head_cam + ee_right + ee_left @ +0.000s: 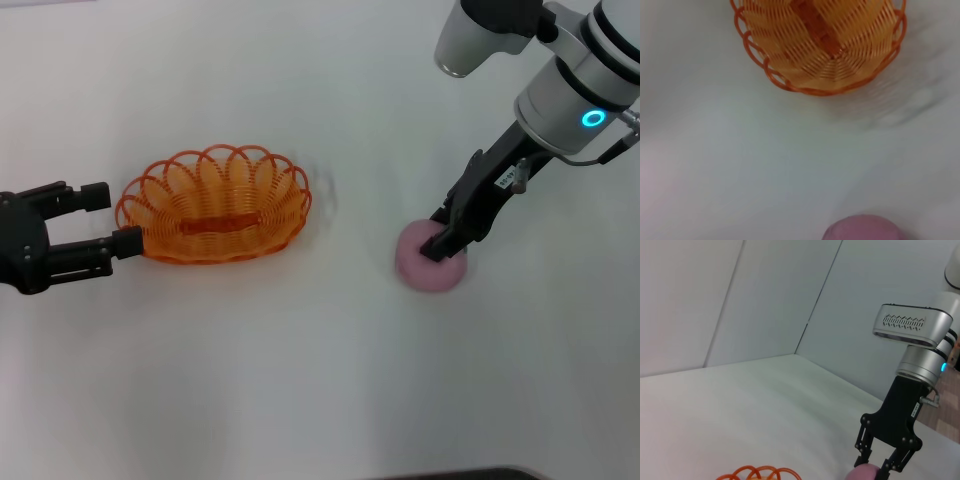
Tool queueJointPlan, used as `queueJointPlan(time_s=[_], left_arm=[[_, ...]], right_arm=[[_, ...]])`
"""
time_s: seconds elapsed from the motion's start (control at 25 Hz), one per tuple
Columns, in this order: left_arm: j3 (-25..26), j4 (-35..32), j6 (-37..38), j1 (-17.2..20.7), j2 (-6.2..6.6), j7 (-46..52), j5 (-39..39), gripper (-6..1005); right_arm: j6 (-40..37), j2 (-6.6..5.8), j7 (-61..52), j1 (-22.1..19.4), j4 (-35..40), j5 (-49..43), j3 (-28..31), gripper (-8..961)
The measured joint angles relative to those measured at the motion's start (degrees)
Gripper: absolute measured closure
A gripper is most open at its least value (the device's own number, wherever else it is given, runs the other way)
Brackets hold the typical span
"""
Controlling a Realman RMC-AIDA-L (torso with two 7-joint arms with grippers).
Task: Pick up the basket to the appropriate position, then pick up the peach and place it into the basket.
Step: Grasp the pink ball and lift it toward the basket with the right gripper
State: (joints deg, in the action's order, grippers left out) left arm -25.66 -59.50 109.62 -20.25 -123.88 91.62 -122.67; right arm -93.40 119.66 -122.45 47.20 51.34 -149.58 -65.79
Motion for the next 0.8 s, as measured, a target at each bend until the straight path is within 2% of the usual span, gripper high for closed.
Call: queueJointPlan(time_s=[0.36, 0.56, 0.8], left_arm=[[-0.01, 0.09, -0.16, -0.16, 0.11, 0.05, 0.06, 160], [-0.09, 0.09, -0.16, -0.19, 0.13, 0.05, 0.07, 160], [-0.04, 0.12, -0.13, -0.17, 0.14, 0.06, 0.07, 161]], right_arm=[[0.04, 0.04, -0.03, 0.05, 0.17, 0.0, -0.08, 707], [-0.38, -0.02, 0.29, -0.07, 1.05, 0.08, 0.46, 853], [-1.39, -0.34, 1.85, -0.97, 7.1, 6.0, 4.62, 879]])
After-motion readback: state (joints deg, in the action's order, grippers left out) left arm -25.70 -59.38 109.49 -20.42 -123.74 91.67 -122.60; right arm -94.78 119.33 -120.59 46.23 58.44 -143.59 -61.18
